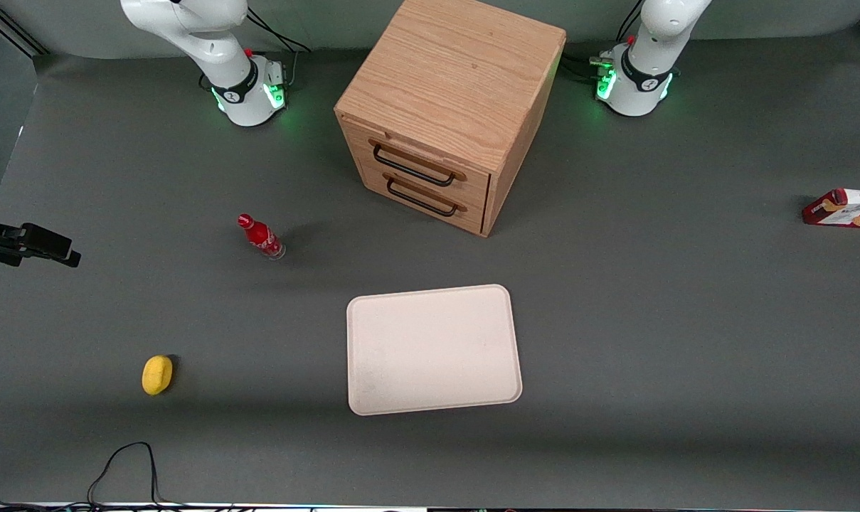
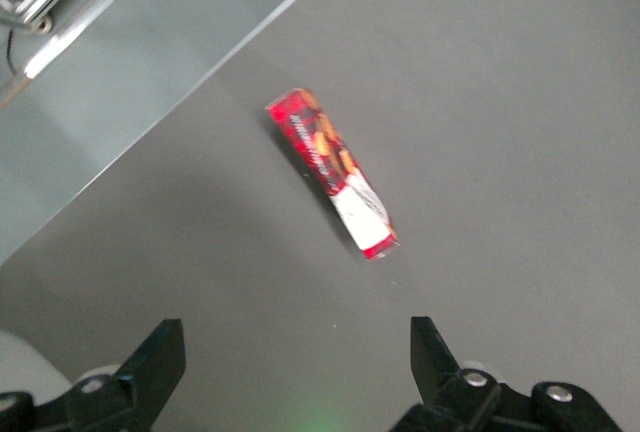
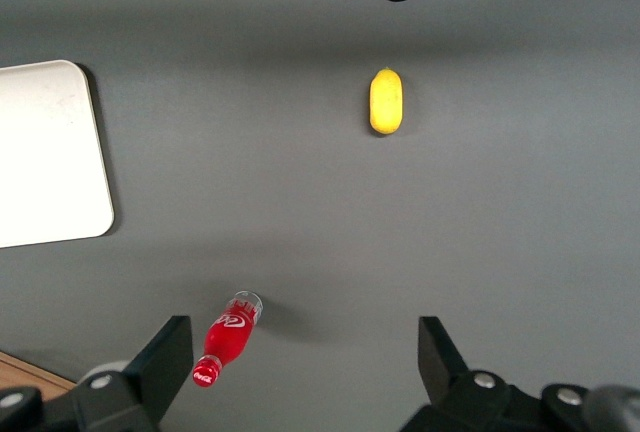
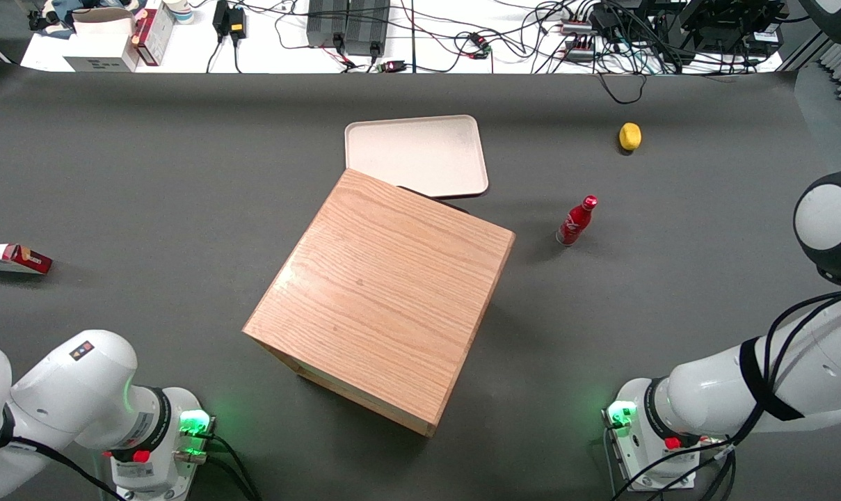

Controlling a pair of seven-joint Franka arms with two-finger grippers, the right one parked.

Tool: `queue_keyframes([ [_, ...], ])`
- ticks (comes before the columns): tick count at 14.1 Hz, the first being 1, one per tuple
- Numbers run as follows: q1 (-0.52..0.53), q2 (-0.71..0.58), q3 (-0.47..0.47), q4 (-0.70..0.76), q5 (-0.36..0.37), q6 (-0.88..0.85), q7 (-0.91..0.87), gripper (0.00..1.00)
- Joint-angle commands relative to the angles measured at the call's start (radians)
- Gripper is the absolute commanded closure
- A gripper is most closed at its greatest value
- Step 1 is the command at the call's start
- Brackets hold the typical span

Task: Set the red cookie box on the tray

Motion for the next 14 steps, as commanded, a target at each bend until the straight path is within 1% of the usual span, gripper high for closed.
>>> queue_keyframes([
  [1,0.033,0.003,-0.017,0.013,0.001,0.006,-0.183,0.0],
  [4,0.03,-0.009,-0.019,-0.01,-0.005,0.017,-0.449,0.0],
  [6,0.004,-0.02,-0.027,-0.025,-0.005,0.017,-0.602,0.0],
  [7,-0.021,-0.035,-0.025,-0.059,-0.003,0.041,-0.652,0.0],
  [10,-0.016,-0.101,-0.022,-0.272,-0.002,0.223,-0.671,0.0],
  [14,-0.009,-0.084,-0.017,-0.421,-0.003,0.412,-0.664,0.0],
])
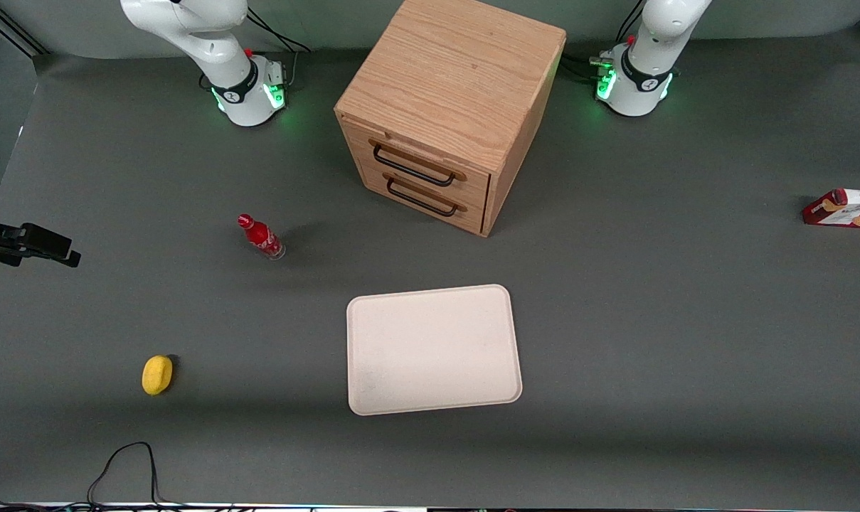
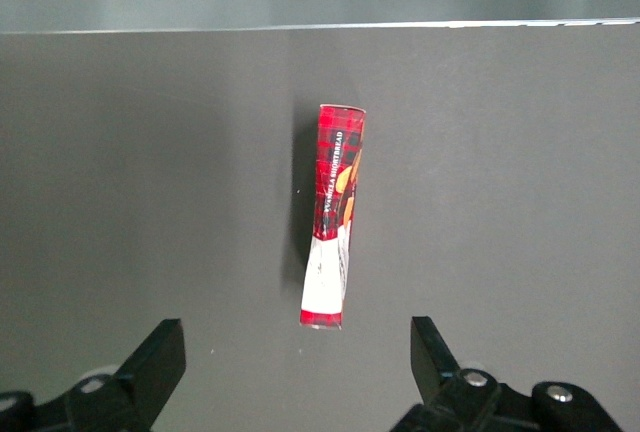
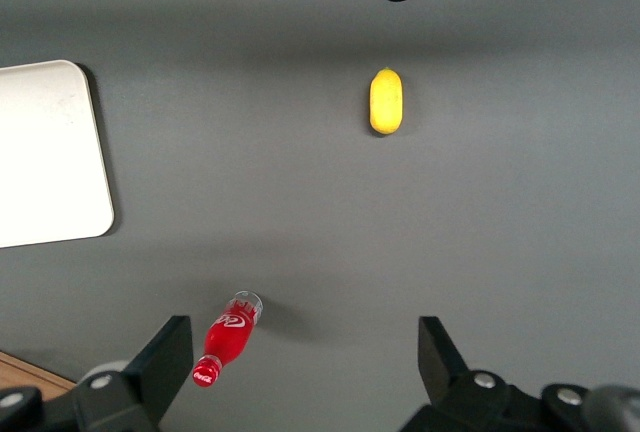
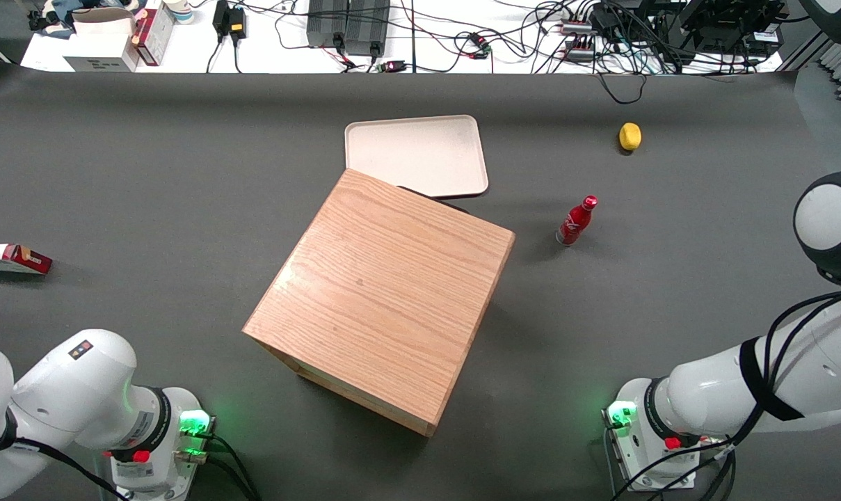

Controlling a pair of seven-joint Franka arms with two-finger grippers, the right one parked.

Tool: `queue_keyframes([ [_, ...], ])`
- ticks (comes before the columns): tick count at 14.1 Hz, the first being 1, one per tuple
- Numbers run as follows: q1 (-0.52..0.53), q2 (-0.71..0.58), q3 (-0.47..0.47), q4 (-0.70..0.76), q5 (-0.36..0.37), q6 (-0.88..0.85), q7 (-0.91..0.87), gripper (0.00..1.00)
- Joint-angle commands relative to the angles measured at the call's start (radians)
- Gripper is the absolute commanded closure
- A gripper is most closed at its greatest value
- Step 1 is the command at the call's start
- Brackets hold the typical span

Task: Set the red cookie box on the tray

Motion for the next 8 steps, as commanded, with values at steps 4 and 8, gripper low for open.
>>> queue_keyframes([
  [4,0.007,-0.002,0.002,-0.249,0.0,0.283,0.0,0.0],
  [8,0.007,0.104,0.003,-0.265,0.002,0.404,0.014,0.0],
])
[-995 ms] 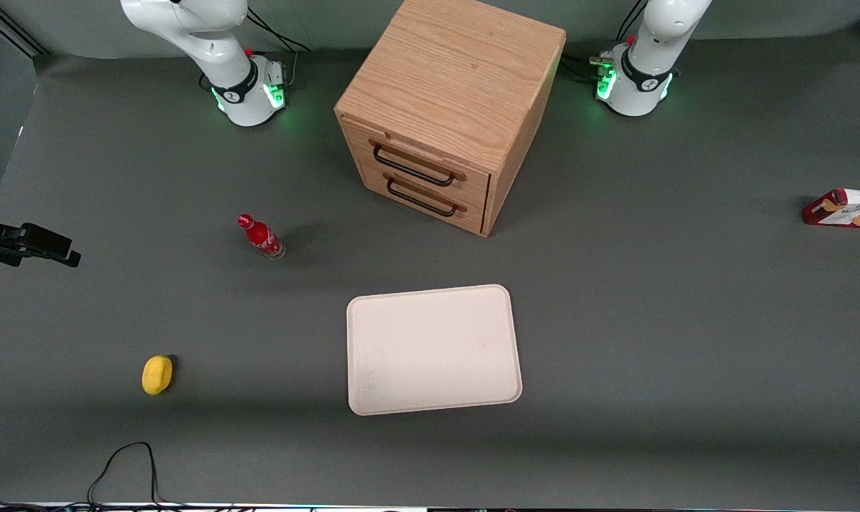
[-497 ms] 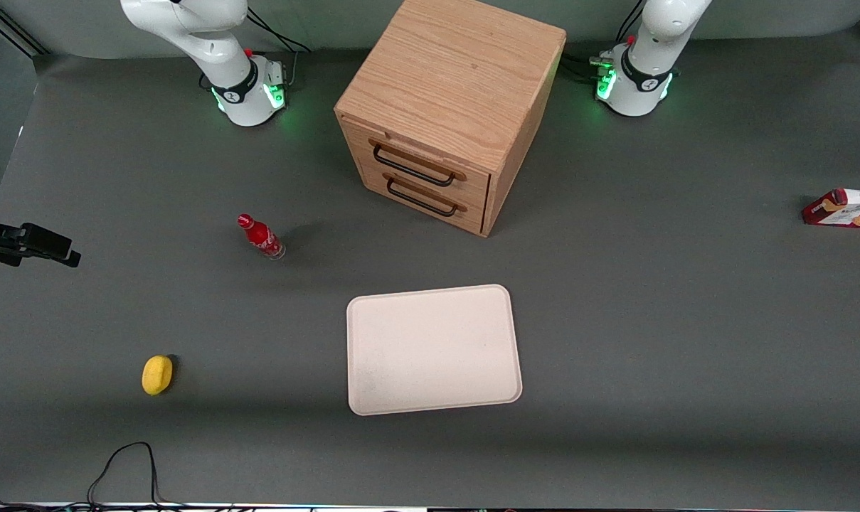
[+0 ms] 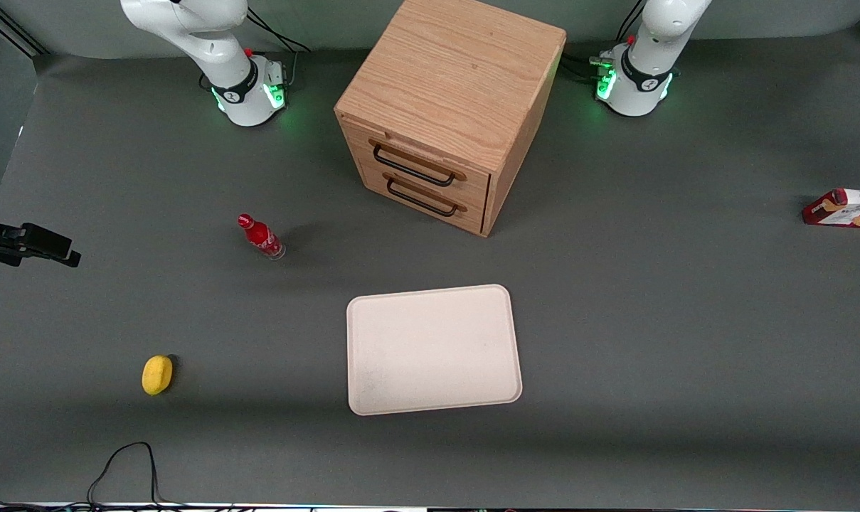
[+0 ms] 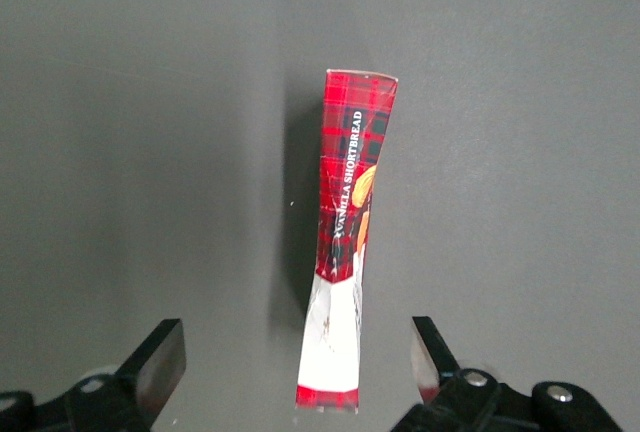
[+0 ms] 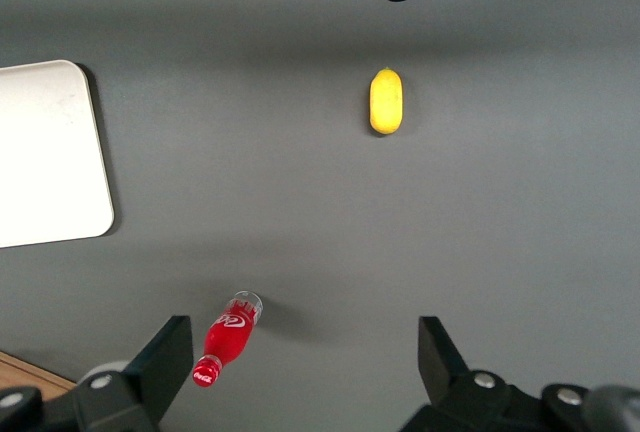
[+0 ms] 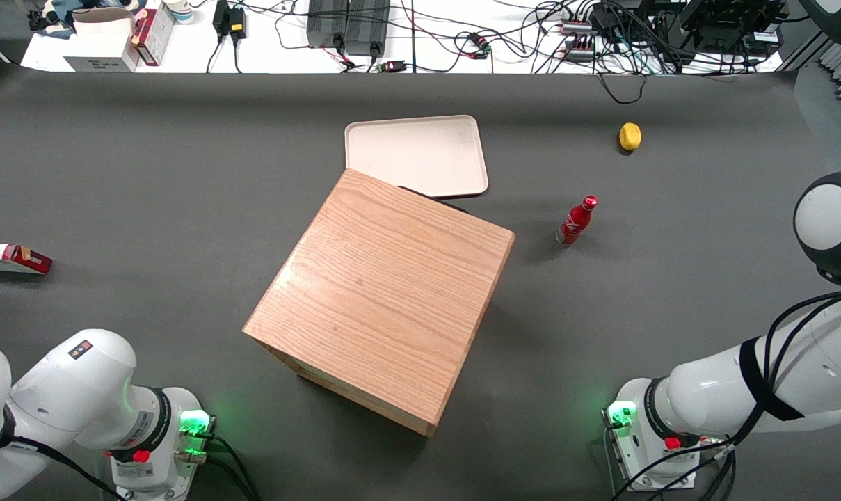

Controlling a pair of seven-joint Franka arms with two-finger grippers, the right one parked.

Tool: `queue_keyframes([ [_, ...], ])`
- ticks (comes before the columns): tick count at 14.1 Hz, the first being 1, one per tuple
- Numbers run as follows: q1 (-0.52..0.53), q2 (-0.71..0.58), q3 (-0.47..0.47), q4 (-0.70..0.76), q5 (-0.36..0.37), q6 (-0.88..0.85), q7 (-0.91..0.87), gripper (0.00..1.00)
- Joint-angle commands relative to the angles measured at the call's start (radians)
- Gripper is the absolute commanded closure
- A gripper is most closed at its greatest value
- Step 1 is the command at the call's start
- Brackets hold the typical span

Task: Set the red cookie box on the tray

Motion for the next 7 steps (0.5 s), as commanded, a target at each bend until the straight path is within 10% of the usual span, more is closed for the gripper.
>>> queue_keyframes([
  [1,0.003,0.064,0.0,-0.006,0.002,0.076,0.023,0.0],
  [7,-0.001,0.17,-0.002,-0.007,0.002,0.2,0.025,0.0],
])
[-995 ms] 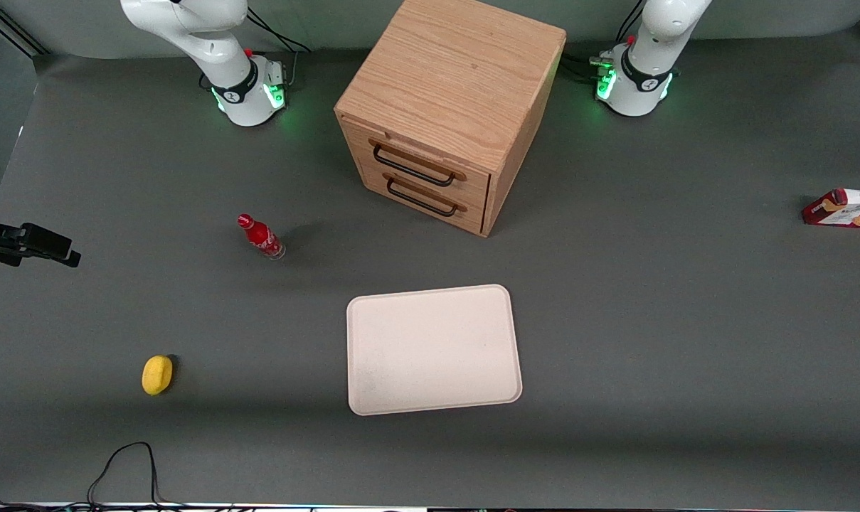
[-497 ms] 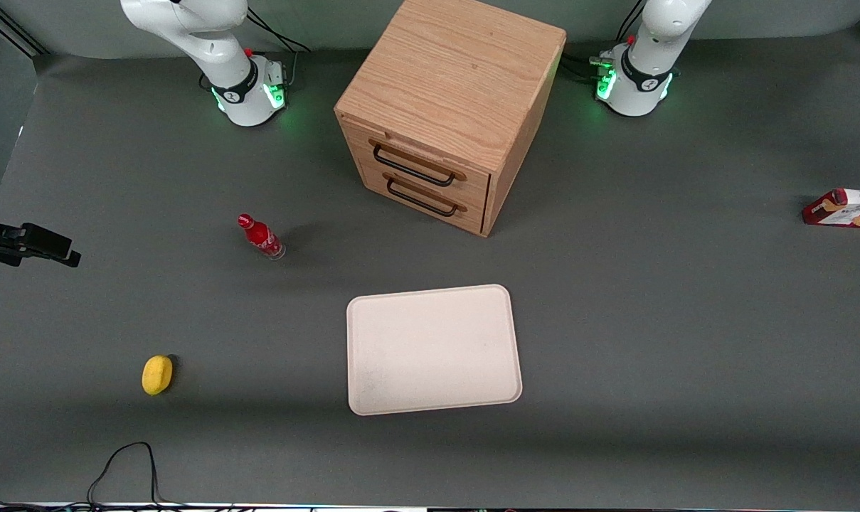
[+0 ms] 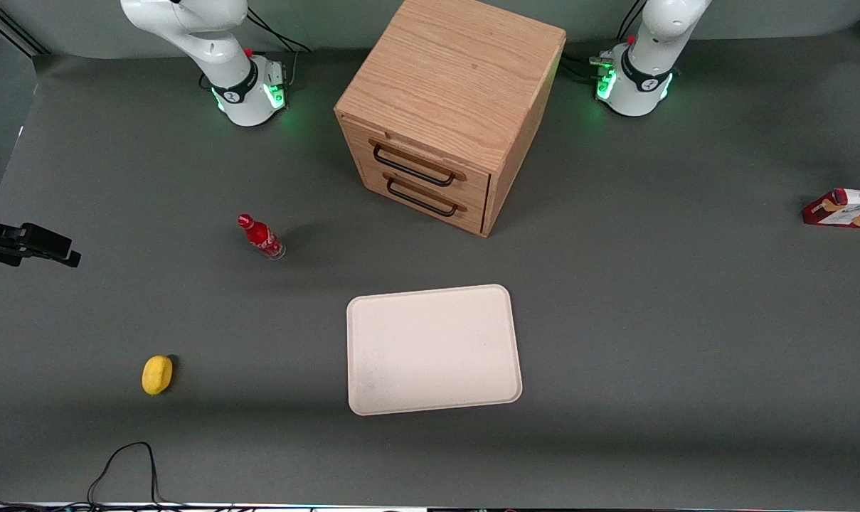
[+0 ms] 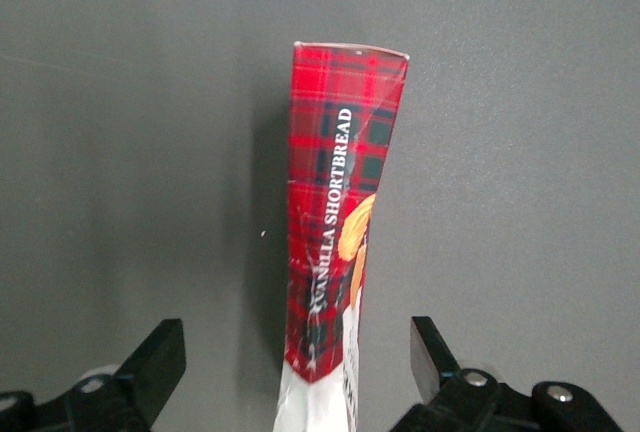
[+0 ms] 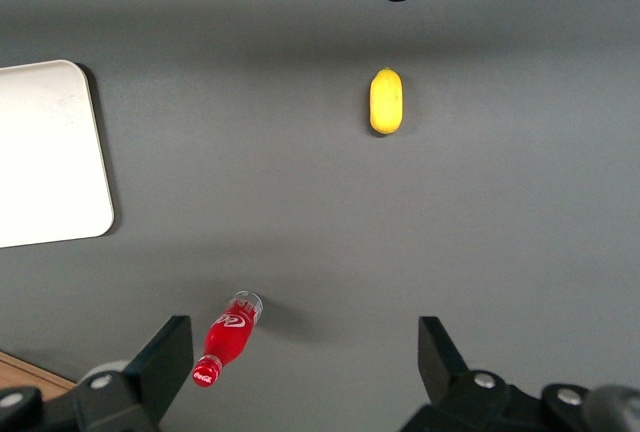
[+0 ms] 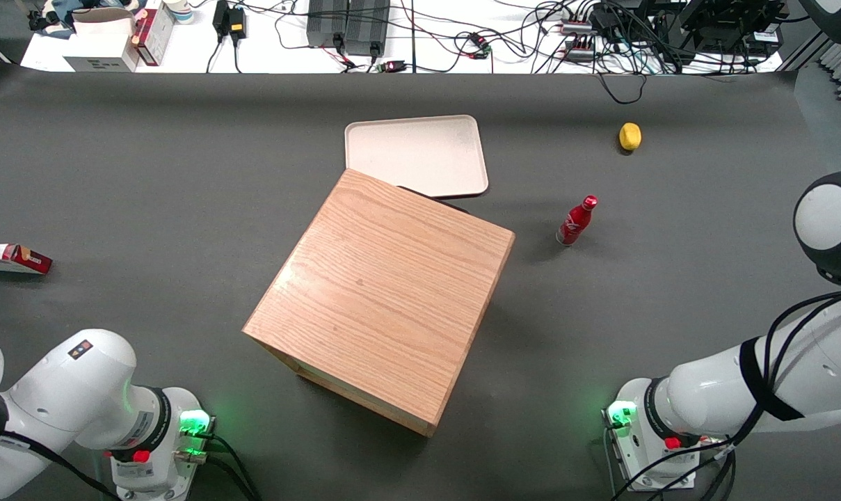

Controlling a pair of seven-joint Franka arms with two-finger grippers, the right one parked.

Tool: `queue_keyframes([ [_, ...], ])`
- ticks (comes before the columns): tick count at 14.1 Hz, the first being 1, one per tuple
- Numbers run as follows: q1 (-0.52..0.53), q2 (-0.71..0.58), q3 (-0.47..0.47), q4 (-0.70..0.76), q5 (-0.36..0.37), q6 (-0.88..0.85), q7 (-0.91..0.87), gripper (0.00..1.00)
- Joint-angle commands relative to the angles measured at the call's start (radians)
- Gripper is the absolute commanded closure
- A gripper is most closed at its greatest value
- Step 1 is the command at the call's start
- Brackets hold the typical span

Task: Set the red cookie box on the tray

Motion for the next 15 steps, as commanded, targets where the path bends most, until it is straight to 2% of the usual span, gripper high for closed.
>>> queue_keyframes([
  [1,-0.002,0.031,-0.001,0.0,0.002,0.055,0.015,0.0],
  [4,0.003,0.053,-0.001,0.0,0.002,0.08,0.016,0.0],
  [5,0.0,0.05,-0.001,0.002,0.002,0.077,0.016,0.08],
  [6,-0.003,0.045,-0.001,0.002,0.002,0.067,0.016,0.52],
  [7,-0.006,0.039,-0.001,0.002,0.003,0.061,0.018,0.77],
  [9,-0.011,0.036,-0.001,0.002,0.003,0.044,0.018,0.98],
  [15,-0.02,0.011,-0.006,0.009,0.006,-0.008,0.032,1.0],
])
